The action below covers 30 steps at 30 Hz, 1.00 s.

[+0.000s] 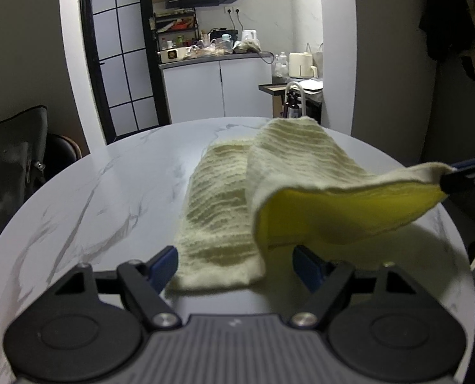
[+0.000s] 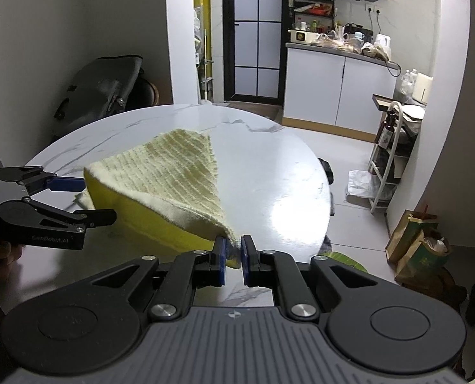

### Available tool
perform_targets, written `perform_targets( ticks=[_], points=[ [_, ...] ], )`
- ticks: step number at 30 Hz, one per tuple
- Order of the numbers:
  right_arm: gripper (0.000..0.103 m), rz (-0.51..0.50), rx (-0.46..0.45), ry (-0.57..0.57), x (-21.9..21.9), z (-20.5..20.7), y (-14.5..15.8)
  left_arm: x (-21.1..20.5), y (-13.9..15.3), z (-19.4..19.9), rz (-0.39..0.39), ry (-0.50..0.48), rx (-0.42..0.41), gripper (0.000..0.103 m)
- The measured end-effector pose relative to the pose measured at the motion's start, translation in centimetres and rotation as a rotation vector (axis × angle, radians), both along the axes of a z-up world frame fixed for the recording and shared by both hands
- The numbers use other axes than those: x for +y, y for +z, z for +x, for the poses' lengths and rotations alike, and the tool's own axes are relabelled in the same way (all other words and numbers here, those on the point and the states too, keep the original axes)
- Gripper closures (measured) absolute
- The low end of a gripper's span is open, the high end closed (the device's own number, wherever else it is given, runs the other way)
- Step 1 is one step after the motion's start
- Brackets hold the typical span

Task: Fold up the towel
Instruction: 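Lift the towel with both grippers, spreading the grippers apart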

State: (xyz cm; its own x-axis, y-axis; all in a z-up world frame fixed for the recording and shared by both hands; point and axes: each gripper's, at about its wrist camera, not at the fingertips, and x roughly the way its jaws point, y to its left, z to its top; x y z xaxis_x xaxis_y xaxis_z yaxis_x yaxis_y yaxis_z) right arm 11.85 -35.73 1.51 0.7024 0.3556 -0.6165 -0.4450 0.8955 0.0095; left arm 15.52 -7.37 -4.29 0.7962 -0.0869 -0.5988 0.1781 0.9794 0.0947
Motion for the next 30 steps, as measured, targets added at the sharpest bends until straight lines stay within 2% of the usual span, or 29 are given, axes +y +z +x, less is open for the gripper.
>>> perform_targets(
  ticks=[3, 10, 17, 22, 27, 30],
  points=[
    [0.092, -0.001, -0.006, -0.008, -0.5, 0.1, 0.1, 0.5, -0.3, 1.2, 0.002, 0.016, 0.016, 0.022],
    [0.092, -0.019, -0.008, -0.017, -1.4, 0.6, 0.4, 1.3, -0.5, 2.2, 0.0, 0.041, 0.012, 0.036],
    [0.093, -0.02, -0.042, -0.016, -1.3, 0.8, 1.1, 2.8, 0.1, 1.7, -0.046, 0.032, 0.021, 0.078],
    [0.093, -0.017, -0.064, -0.016, -0.9, 0.5, 1.4, 3.9, 1.1, 0.8, -0.074, 0.051, 0.006, 0.083],
    [0.093, -0.017, -0.092, -0.008, -0.4, 0.1, 2.2, 4.4, 2.2, -0.3, -0.094, 0.072, -0.031, 0.084],
    [0.093, -0.017, -0.113, 0.0, 0.1, -0.2, 2.9, 4.8, 2.9, -0.8, -0.105, 0.082, -0.037, 0.089]
  ],
)
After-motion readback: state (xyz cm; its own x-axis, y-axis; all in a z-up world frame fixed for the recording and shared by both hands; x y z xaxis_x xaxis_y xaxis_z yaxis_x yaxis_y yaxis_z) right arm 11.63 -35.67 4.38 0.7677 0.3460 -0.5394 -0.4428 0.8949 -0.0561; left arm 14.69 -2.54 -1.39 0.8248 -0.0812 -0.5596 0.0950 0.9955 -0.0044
